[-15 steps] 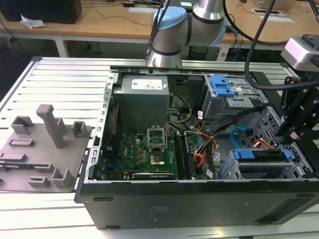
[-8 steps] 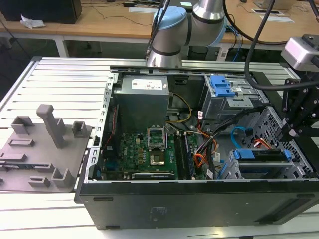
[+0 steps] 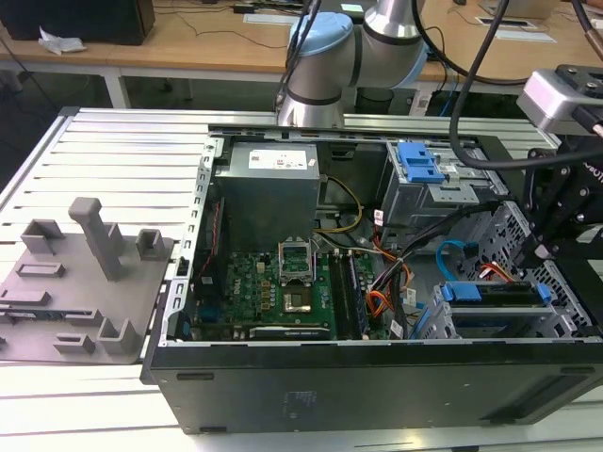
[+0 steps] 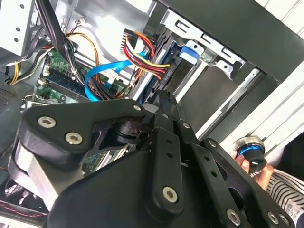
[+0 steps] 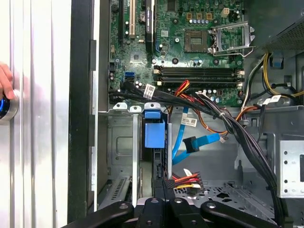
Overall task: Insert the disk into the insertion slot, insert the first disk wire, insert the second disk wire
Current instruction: 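Insert the first disk wire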
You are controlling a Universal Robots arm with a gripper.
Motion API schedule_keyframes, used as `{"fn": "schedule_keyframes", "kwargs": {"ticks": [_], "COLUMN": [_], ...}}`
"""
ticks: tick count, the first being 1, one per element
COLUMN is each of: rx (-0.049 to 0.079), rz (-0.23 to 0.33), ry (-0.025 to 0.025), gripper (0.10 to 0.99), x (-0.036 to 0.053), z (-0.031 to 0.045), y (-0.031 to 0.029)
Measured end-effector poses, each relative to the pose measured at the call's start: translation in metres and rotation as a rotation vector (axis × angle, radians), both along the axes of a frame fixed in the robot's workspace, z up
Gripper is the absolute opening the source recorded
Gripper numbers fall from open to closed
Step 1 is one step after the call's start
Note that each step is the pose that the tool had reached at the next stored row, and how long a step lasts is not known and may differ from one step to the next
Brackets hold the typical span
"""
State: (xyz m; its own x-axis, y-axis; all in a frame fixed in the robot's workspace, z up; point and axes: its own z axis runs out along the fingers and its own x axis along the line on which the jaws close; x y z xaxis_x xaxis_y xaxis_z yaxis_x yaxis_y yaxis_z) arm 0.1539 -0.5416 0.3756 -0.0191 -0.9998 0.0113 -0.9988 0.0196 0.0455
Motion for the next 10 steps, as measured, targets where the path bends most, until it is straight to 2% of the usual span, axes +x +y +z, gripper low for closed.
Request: {"fn": "schedule_keyframes", "kwargs": {"ticks": [10], "rx": [0.000], "rz": [0.000], "ry": [0.0000], "gripper": [0.106], "x": [-0.0077], "z": [-0.0007], "y": [0.0000]}}
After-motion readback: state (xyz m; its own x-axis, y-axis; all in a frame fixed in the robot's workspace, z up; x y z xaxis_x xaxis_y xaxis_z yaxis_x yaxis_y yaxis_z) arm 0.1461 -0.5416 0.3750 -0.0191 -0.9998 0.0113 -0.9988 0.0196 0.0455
